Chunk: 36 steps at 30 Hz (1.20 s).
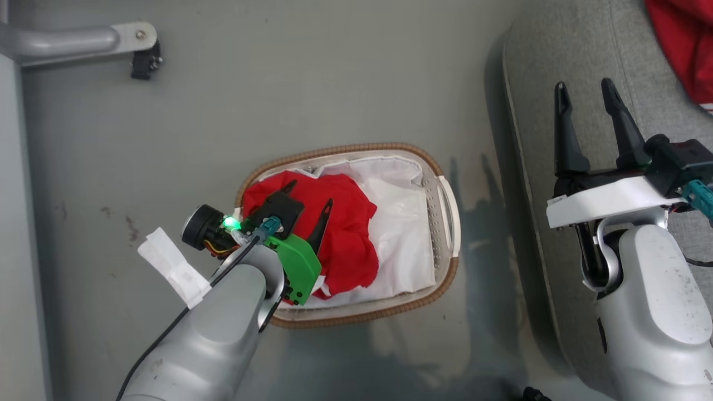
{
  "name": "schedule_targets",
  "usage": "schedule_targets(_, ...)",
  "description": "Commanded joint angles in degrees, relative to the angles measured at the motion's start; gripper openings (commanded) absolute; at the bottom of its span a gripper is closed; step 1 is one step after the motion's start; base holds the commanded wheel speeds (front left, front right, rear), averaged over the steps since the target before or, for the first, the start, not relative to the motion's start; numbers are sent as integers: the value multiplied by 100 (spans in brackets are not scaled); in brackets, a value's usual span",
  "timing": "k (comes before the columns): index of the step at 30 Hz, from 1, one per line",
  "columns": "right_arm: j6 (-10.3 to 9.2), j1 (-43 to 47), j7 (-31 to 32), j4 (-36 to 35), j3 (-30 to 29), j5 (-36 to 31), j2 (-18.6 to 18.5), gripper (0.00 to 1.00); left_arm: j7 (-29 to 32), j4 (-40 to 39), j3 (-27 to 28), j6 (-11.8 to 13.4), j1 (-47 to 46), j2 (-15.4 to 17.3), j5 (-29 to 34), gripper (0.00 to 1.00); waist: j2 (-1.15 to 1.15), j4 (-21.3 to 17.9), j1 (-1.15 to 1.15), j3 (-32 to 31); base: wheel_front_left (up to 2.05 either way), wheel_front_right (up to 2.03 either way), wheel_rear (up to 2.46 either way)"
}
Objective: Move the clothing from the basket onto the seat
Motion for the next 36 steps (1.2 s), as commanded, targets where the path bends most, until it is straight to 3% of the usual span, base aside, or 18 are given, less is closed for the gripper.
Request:
schedule_targets(1,-8,-123,-11,-100,27,45,-11,100,6,167,-123,-15,-226,46,-90,100,0,-563,-1,923,0,0,0)
schedule_targets(13,-8,-478,-12,-661,421,506,-9,100,310,958,-1416,-15,-607,39,-642,100,0,-1037,-1,1786,0,0,0)
schedule_targets(21,-8,-514,-12,-916,540,653,-10,100,429,1229,-2092,-15,-732,36,-770,100,0,-1208,-1,2044,0,0,0)
schedule_targets(26,-8,-512,-12,-1013,650,769,-11,100,487,1545,-2187,-8,-926,108,-810,100,0,-1310,-1,2161,0,0,0)
schedule_targets(36,-8,-550,-12,-1187,772,899,-11,100,830,1826,-2180,368,-1110,244,-866,100,0,-1445,-1,2294,0,0,0)
